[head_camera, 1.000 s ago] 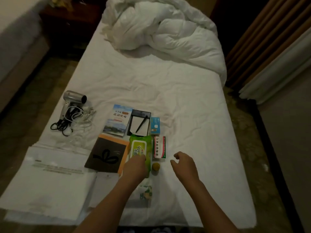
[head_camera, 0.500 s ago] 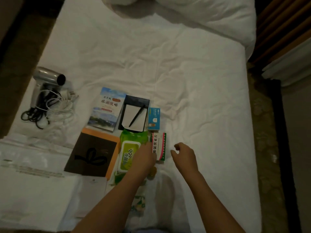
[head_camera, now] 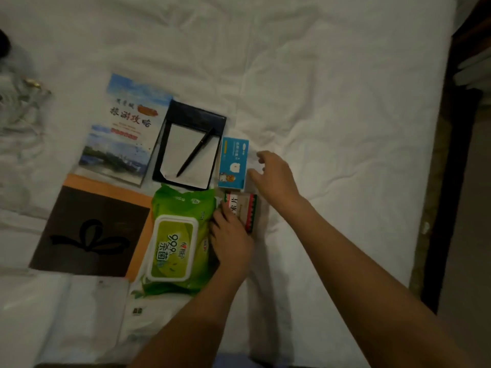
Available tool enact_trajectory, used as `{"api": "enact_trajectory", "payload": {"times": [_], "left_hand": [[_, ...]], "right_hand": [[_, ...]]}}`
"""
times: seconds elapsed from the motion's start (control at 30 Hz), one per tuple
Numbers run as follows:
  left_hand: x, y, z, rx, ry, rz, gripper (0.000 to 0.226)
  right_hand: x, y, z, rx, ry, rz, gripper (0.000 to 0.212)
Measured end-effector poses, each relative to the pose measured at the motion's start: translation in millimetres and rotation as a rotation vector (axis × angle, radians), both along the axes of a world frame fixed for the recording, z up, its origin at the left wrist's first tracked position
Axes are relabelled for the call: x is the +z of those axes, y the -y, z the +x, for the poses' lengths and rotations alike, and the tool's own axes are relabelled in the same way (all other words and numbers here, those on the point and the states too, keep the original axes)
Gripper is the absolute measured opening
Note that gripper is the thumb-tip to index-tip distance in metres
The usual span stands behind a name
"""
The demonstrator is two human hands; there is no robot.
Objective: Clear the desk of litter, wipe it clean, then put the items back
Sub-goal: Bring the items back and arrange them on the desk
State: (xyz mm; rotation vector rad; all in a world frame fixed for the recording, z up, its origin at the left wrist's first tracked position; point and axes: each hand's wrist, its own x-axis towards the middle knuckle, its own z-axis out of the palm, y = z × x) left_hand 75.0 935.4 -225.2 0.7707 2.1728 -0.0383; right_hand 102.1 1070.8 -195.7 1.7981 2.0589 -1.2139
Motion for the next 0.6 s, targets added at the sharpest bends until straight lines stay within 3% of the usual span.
{"api": "enact_trajectory", "payload": {"times": [0.17, 0.33, 0.4, 0.5, 0.6], "left_hand": [[-17, -1, 4, 0.004, -0.044, -0.037, 0.113], [-19, -5, -1, -0.009, 0.034, -0.030, 0.107], [-14, -4, -5, 0.018, 0.082, -0.028, 0.106], [-5, 0, -12, 0.149, 0.201, 0.064, 0.117], [16, 2, -20, 0.118, 0.229, 0.201, 0.116]], "right_hand": [[-36, -1, -33, -0.212, -0.087, -0.216, 0.060], [-57, 10, -52, -0.316, 0.008, -0.171, 0.085], [-55, 8, -56, -0.378, -0.006, -0.214, 0.082], [-38, -7, -44, -0.590, -0.174, -0.236, 0.067], [-6, -18, -5, -0.680, -0.250, -0.133, 0.058]]}}
